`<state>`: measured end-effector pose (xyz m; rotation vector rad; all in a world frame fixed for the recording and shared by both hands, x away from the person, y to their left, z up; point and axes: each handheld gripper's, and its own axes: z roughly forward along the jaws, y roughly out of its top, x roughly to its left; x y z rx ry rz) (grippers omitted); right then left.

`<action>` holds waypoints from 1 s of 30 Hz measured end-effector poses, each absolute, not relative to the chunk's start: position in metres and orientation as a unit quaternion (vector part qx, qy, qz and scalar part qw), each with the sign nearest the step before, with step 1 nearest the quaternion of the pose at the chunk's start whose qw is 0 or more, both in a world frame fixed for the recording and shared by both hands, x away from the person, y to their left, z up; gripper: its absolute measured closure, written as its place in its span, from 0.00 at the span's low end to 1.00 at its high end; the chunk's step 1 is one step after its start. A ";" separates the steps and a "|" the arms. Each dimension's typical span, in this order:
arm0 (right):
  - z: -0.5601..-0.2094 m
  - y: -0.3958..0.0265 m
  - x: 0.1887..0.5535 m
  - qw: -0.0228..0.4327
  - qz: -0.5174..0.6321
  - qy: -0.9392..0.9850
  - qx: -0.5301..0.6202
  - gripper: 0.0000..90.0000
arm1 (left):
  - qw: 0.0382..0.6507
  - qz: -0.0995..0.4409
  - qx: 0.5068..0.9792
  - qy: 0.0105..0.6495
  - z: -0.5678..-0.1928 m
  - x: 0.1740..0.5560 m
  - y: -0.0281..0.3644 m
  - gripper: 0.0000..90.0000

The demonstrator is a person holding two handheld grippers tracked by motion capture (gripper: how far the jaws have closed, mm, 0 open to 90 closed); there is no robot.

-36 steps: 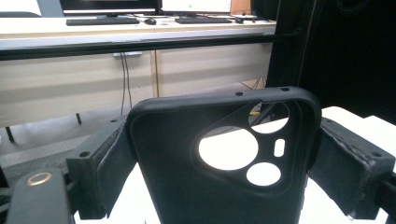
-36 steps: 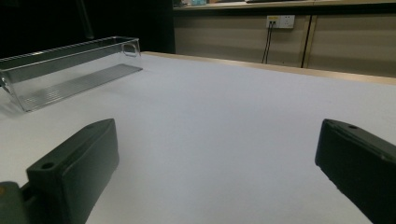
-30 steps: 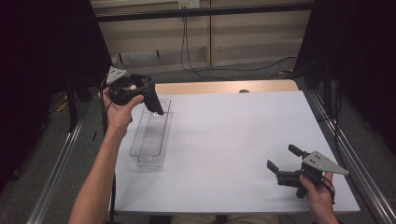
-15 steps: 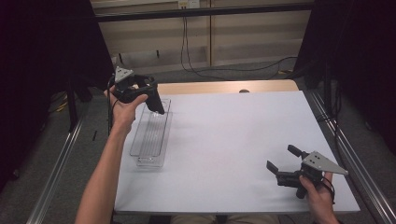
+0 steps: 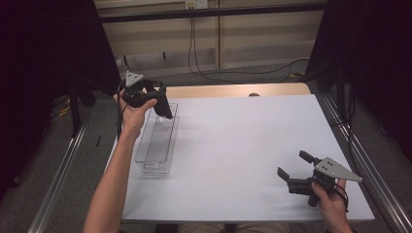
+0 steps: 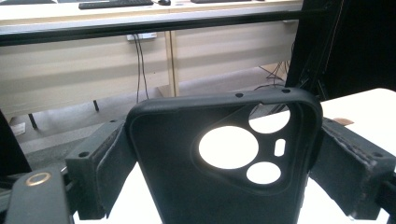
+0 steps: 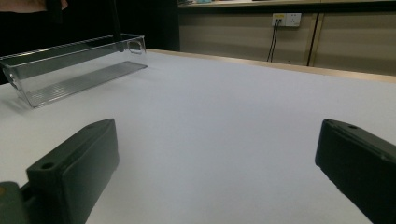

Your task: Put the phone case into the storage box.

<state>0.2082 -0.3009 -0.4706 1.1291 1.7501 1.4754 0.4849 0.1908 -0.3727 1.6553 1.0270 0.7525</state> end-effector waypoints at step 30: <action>-0.471 -0.301 0.208 0.287 0.554 0.657 0.424 0.00 | 0.487 0.306 0.694 0.433 -0.399 0.501 0.183 0.14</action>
